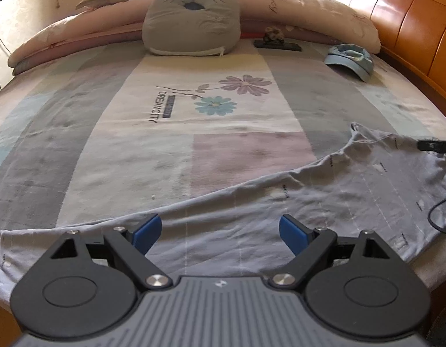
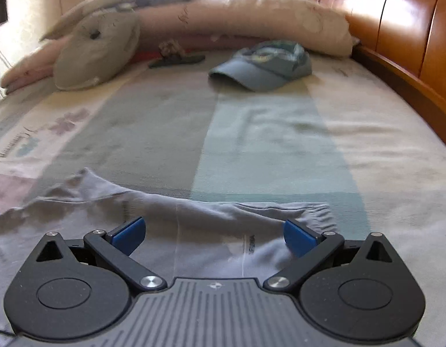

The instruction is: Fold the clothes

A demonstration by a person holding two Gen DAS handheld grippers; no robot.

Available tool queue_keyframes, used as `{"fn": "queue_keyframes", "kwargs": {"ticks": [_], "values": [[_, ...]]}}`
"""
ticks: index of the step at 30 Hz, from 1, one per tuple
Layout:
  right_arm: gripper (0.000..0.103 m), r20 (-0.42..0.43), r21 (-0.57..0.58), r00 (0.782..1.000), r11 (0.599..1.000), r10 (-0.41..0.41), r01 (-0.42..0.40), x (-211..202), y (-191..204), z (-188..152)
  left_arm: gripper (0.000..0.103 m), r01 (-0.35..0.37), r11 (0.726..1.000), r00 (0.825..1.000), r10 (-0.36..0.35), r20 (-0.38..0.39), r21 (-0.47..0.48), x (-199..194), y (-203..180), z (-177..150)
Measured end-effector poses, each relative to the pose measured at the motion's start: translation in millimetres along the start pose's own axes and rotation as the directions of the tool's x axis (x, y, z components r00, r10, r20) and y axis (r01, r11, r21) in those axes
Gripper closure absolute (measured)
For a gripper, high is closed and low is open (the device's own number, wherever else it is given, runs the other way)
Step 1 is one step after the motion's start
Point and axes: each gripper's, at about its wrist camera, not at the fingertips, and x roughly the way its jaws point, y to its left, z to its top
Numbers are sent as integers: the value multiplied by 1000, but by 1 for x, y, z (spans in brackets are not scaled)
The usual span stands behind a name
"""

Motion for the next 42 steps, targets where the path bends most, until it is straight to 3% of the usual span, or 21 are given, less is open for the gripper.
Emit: {"fn": "queue_keyframes", "kwargs": {"ticks": [5, 7, 10, 16, 20, 22, 27, 33, 35, 38, 42], "values": [[0, -51, -135, 989, 981, 136, -142, -19, 13, -31, 14, 27, 999, 999, -27, -22, 24, 11, -10, 4], [0, -97, -163, 990, 979, 107, -122, -16, 7, -46, 14, 35, 998, 999, -34, -30, 49, 13, -15, 5], [0, -89, -206, 994, 975, 62, -79, -30, -5, -58, 14, 44, 997, 998, -42, -36, 57, 14, -17, 7], [0, -81, -133, 991, 985, 104, -115, -49, -9, -48, 14, 55, 996, 998, -52, -37, 70, 18, -20, 12], [0, -126, -208, 991, 975, 51, -76, -45, -6, -69, 14, 58, 995, 997, -54, -57, 79, 21, -20, 9], [0, -106, -254, 994, 966, 24, -51, -53, -10, -79, 14, 51, 996, 997, -46, -68, 76, 22, -18, 6], [0, -133, -327, 991, 945, -28, -17, -67, 0, -70, 14, 52, 997, 997, -49, -61, 60, 20, -13, 7], [0, -119, -312, 988, 941, 100, -132, -55, 30, -68, 14, 78, 993, 995, -72, -62, 92, 23, -21, 8], [0, -146, -306, 984, 942, 99, -140, -48, 35, -79, 14, 73, 991, 995, -66, -71, 108, 22, -22, 4], [0, -103, -279, 990, 953, 93, -118, -58, 27, -91, 14, 65, 992, 995, -57, -77, 105, 20, -14, 2], [0, -117, -270, 992, 959, 55, -85, -66, 35, -80, 14, 64, 992, 995, -57, -76, 105, 20, -8, 3]]}}
